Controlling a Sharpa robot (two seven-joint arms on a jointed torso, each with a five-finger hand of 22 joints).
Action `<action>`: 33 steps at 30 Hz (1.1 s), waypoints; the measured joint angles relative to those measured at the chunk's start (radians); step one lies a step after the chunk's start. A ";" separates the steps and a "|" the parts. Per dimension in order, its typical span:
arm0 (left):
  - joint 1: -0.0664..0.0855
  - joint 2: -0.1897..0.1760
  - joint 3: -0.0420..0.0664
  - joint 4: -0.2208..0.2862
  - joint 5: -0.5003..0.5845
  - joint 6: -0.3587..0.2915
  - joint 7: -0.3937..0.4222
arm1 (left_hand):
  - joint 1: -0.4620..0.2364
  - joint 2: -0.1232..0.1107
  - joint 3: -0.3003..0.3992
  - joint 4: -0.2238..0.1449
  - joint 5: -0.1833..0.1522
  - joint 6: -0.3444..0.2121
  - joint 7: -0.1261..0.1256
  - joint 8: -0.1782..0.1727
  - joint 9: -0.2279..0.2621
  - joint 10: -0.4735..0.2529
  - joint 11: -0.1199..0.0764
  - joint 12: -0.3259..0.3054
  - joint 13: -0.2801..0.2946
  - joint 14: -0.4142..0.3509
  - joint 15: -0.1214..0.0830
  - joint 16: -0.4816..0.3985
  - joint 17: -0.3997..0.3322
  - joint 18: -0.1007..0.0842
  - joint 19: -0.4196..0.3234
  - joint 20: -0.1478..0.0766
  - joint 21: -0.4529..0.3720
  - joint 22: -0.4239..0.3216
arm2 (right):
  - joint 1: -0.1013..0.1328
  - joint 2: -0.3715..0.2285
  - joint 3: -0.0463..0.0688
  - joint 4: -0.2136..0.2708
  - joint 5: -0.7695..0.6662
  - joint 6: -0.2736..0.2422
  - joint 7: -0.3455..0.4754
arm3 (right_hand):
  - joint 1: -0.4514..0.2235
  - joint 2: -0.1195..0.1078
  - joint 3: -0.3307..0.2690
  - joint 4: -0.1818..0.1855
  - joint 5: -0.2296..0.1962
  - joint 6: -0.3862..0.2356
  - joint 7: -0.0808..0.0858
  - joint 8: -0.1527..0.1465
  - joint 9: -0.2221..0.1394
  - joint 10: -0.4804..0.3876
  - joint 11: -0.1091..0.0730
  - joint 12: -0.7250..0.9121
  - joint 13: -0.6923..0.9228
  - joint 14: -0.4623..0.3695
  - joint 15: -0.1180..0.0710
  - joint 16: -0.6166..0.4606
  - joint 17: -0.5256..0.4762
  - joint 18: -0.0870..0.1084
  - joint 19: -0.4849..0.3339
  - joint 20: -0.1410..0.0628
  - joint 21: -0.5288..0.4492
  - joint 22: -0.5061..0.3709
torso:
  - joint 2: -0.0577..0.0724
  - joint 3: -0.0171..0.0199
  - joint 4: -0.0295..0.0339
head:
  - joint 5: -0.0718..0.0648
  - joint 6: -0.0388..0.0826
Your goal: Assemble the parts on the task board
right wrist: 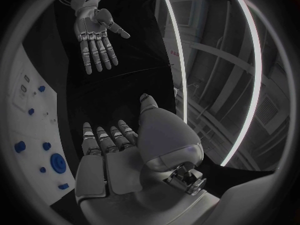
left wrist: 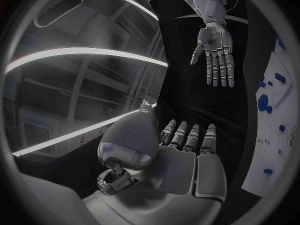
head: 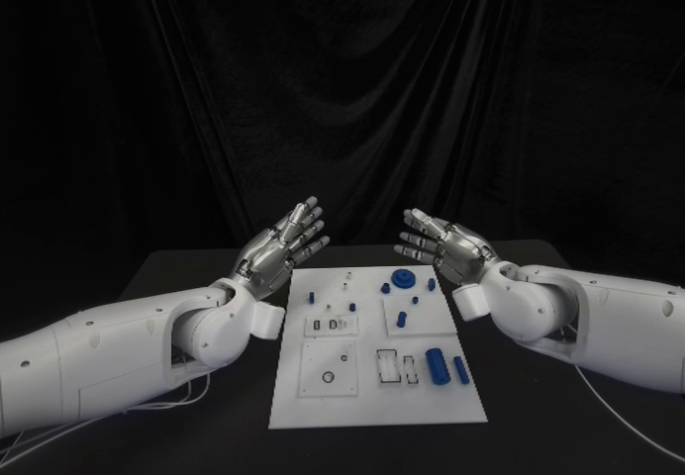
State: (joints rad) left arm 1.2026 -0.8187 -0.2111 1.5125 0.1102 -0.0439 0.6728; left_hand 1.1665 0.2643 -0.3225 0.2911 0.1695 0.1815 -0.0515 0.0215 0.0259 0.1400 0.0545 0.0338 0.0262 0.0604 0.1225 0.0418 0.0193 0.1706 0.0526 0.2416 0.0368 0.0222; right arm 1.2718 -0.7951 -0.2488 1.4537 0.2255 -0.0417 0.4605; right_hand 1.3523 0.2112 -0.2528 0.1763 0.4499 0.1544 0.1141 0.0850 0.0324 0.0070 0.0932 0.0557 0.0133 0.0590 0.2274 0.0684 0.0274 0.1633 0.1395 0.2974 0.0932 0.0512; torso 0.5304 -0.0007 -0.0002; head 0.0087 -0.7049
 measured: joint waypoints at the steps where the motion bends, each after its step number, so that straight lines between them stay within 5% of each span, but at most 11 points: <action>1: 0.000 -0.006 0.000 0.000 -0.006 0.002 0.000 | 0.000 0.000 0.000 0.000 0.000 0.002 0.002 0.003 0.000 0.003 0.003 0.000 0.000 0.001 -0.001 0.000 0.000 0.000 0.000 0.000 0.000 0.000 | 0.003 0.004 0.000 -0.010 -0.024 0.003 -0.004 | 0.012 -0.005 0.001 -0.005 -0.002 0.003 0.001 0.002 0.000 0.001 0.001 0.007 0.001 0.010 0.004 0.010 0.002 -0.009 0.022 0.000 0.012 0.006 | 0.000 0.0000 0.0000 | 0.000 -0.011; 6: 0.000 -0.048 0.000 0.005 -0.035 0.015 0.001 | 0.006 -0.005 -0.006 0.000 0.003 0.016 0.016 0.003 0.002 0.011 0.011 0.004 0.000 0.001 -0.001 0.000 0.000 0.000 0.004 0.004 0.000 0.000 | 0.029 0.017 0.000 -0.056 -0.174 0.020 -0.029 | 0.107 -0.016 0.016 -0.056 0.010 0.054 0.022 0.026 0.006 0.031 0.035 0.090 0.014 0.115 0.017 0.092 0.024 -0.062 0.181 -0.002 0.085 0.032 | 0.000 0.0001 0.0000 | 0.006 -0.057; 10: 0.000 -0.081 0.000 0.009 -0.050 0.033 0.001 | 0.026 -0.012 -0.006 0.000 0.081 0.021 0.014 0.003 0.002 0.010 0.011 0.005 0.000 0.010 0.008 0.005 0.000 0.000 0.008 0.008 0.005 0.002 | 0.061 0.022 0.000 -0.084 -0.288 0.035 -0.061 | 0.165 -0.021 0.041 -0.098 0.023 0.054 0.018 0.026 0.005 0.024 0.049 0.108 0.014 0.207 0.030 0.157 0.033 -0.063 0.286 -0.005 0.115 0.036 | 0.000 0.0000 0.0000 | 0.012 -0.091; 14: 0.004 -0.119 0.000 0.025 -0.061 0.046 0.001 | 0.037 -0.008 -0.006 0.000 0.091 0.036 0.022 0.003 0.003 0.031 0.038 0.018 0.004 0.031 0.030 0.023 0.006 0.000 0.022 0.021 0.016 0.005 | 0.107 0.022 0.000 -0.100 -0.418 0.047 -0.105 | 0.197 -0.034 0.067 -0.134 0.000 0.120 0.026 0.047 0.012 0.068 0.070 0.195 0.024 0.385 0.028 0.275 0.053 -0.062 0.442 -0.007 0.166 0.046 | 0.001 -0.0006 0.0001 | 0.010 -0.125; 17: 0.023 -0.134 -0.001 0.033 -0.066 0.050 0.002 | 0.043 -0.002 -0.006 0.000 0.091 0.043 0.029 0.007 0.004 0.044 0.051 0.028 0.006 0.041 0.035 0.032 0.007 0.000 0.027 0.027 0.017 0.005 | 0.145 0.014 0.001 -0.100 -0.535 0.048 -0.140 | 0.209 -0.045 0.077 -0.149 -0.015 0.167 0.031 0.058 0.015 0.117 0.079 0.251 0.028 0.481 0.015 0.317 0.055 -0.046 0.522 -0.009 0.178 0.045 | 0.006 -0.0017 0.0015 | 0.007 -0.137; 20: 0.042 -0.136 0.000 0.044 -0.070 0.050 0.002 | 0.043 -0.002 -0.005 0.000 0.091 0.046 0.032 0.007 0.005 0.063 0.062 0.035 0.008 0.053 0.036 0.039 0.009 0.000 0.030 0.030 0.022 0.006 | 0.174 0.005 0.001 -0.100 -0.659 0.043 -0.174 | 0.223 -0.058 0.093 -0.166 -0.020 0.241 0.036 0.079 0.020 0.201 0.089 0.316 0.035 0.573 -0.007 0.339 0.058 -0.032 0.601 -0.015 0.183 0.042 | 0.015 -0.0030 0.0035 | 0.007 -0.138; 21: 0.047 -0.137 0.001 0.049 -0.071 0.050 0.002 | 0.043 -0.002 -0.005 0.000 0.091 0.050 0.036 0.007 0.005 0.065 0.065 0.038 0.008 0.053 0.037 0.043 0.009 0.000 0.030 0.030 0.022 0.006 | 0.181 0.003 0.001 -0.099 -0.698 0.040 -0.185 | 0.234 -0.062 0.102 -0.175 -0.020 0.267 0.038 0.084 0.022 0.239 0.092 0.341 0.038 0.603 -0.017 0.340 0.059 -0.014 0.628 -0.017 0.186 0.041 | 0.020 -0.0037 0.0045 | 0.009 -0.139; 24: 0.060 -0.145 0.001 0.066 -0.074 0.048 0.003 | 0.047 0.003 -0.005 0.000 0.097 0.056 0.043 0.007 0.006 0.073 0.073 0.044 0.010 0.061 0.043 0.049 0.011 0.000 0.034 0.034 0.023 0.006 | 0.206 -0.001 0.001 -0.091 -0.841 0.022 -0.221 | 0.243 -0.072 0.137 -0.183 -0.086 0.328 0.043 0.092 0.026 0.324 0.098 0.380 0.043 0.669 -0.039 0.340 0.059 -0.005 0.683 -0.023 0.186 0.037 | 0.039 -0.0069 0.0078 | 0.014 -0.125; 29: 0.070 -0.160 0.000 0.089 -0.076 0.044 0.003 | 0.046 0.012 -0.004 -0.002 0.105 0.067 0.053 0.011 0.007 0.088 0.087 0.054 0.011 0.072 0.048 0.060 0.012 0.000 0.039 0.039 0.025 0.007 | 0.226 -0.006 0.001 -0.068 -1.091 -0.021 -0.281 | 0.239 -0.110 0.204 -0.176 -0.121 0.509 0.040 0.130 0.044 0.436 0.076 0.395 0.048 0.777 -0.073 0.318 0.065 0.009 0.763 -0.051 0.194 0.038 | 0.073 -0.0130 0.0117 | 0.017 -0.099; 33: 0.074 -0.175 0.000 0.104 -0.077 0.040 0.003 | 0.047 0.013 0.002 -0.001 0.112 0.069 0.055 0.011 0.007 0.090 0.089 0.054 0.011 0.074 0.051 0.064 0.013 0.000 0.039 0.039 0.025 0.007 | 0.230 -0.008 0.000 -0.054 -1.242 -0.048 -0.318 | 0.226 -0.135 0.233 -0.175 -0.141 0.546 0.023 0.120 0.045 0.484 0.064 0.373 0.049 0.870 -0.107 0.315 0.079 0.009 0.832 -0.084 0.226 0.056 | 0.103 -0.0188 0.0188 | 0.014 -0.082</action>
State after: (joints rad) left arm 1.2766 -0.9937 -0.2113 1.6168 0.0336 -0.0039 0.6758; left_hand 1.2133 0.2773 -0.3204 0.2898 0.2818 0.2504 0.0036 0.0324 0.0331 0.2299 0.1439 0.0881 0.0375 0.1346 0.1733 0.1054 0.0323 0.1704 0.0920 0.2809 0.0621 0.0294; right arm 1.5022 -0.8028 -0.2487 1.3997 -1.0162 -0.0892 0.1423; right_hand 1.5784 0.0758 -0.0196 0.0017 0.3087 0.7004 0.1372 0.2053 0.0774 0.4913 0.1572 0.4288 0.0622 0.9289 0.1201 0.3831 0.1064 0.1724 0.9713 0.2135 0.3195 0.1075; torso 0.6336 -0.0195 0.0186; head 0.0230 -0.7869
